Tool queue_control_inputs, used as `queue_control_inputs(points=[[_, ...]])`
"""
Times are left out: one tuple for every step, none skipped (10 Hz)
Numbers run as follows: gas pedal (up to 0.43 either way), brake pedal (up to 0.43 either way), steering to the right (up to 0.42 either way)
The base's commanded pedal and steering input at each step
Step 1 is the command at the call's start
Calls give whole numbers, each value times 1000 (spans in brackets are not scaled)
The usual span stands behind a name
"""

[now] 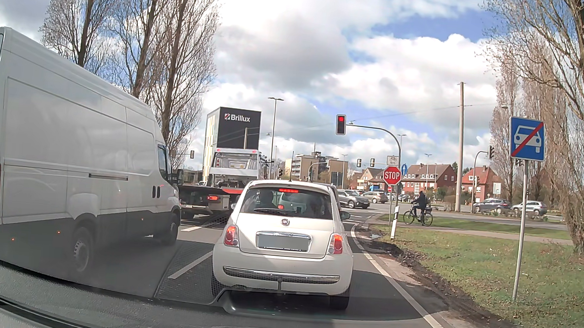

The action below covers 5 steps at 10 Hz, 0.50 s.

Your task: Follow the waypoints while adhering to traffic rules and regulations

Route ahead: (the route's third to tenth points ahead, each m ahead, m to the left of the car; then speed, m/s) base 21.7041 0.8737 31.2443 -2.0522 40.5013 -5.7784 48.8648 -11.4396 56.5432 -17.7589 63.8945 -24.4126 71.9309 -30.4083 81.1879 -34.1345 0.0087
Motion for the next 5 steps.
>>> queue_control_inputs(points=[[0,287,1],[0,287,1],[0,287,1],[0,287,1],[0,287,1]])
